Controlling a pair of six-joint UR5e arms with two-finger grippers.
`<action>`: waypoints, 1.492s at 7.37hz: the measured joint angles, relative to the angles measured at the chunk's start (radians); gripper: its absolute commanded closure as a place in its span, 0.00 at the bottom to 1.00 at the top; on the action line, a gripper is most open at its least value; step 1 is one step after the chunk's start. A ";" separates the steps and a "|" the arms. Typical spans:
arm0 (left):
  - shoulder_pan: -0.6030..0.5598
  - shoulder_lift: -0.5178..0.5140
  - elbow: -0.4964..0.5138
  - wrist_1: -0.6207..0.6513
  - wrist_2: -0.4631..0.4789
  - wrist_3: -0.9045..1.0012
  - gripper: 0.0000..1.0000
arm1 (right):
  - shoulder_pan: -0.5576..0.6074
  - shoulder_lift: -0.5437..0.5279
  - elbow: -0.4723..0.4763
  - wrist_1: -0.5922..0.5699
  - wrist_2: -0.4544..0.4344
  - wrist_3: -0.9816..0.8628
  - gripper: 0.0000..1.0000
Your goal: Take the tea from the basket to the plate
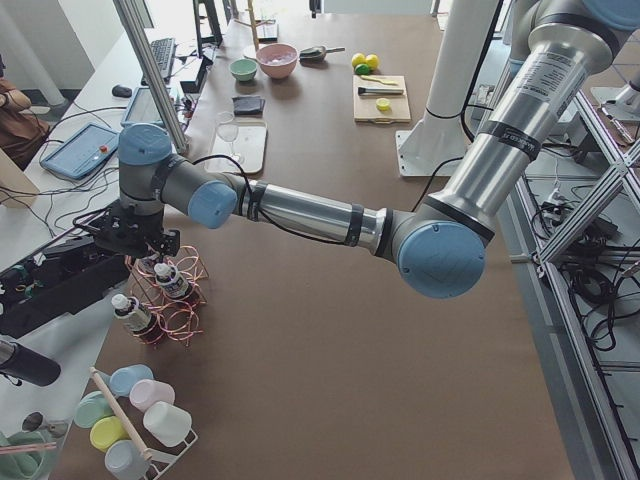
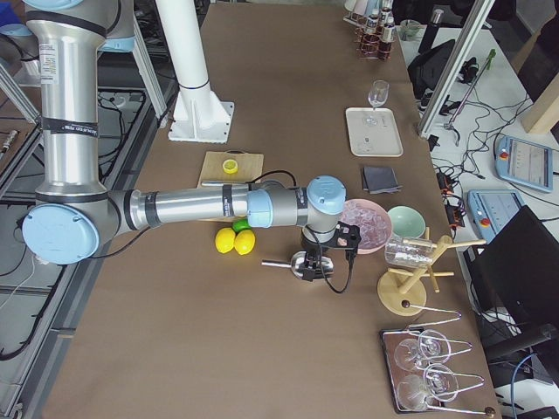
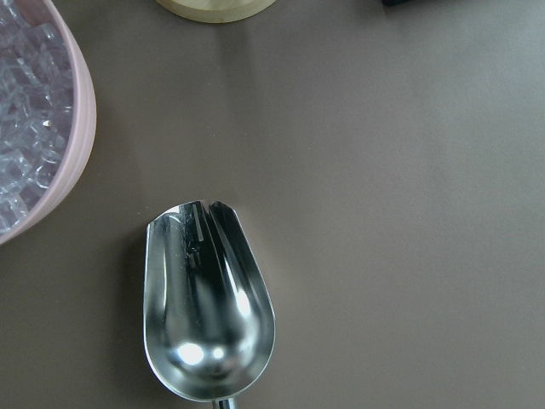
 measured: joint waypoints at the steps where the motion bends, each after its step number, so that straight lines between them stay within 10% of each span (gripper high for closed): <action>1: 0.006 -0.027 0.021 0.001 0.018 -0.068 0.02 | 0.000 0.000 -0.001 0.000 0.000 0.000 0.00; 8: 0.032 -0.130 0.189 -0.073 0.055 -0.265 0.05 | 0.000 0.000 0.000 0.001 0.000 -0.002 0.00; 11: 0.054 -0.121 0.190 -0.104 0.054 -0.307 0.24 | 0.000 0.000 -0.007 0.001 -0.003 -0.003 0.00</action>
